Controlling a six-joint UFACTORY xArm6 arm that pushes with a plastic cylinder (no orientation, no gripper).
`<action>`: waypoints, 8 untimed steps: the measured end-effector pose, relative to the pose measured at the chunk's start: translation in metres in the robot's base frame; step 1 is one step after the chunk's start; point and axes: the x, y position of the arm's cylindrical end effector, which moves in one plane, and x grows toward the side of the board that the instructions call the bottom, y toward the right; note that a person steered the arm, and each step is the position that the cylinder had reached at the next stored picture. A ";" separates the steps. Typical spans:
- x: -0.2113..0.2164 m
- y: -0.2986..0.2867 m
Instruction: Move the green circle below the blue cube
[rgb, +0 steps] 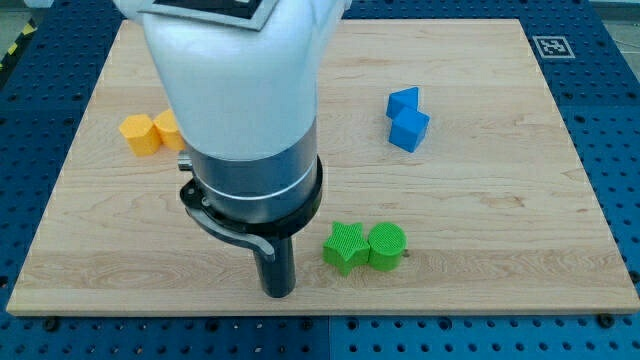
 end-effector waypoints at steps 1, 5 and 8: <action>0.001 0.012; 0.003 0.034; 0.003 0.087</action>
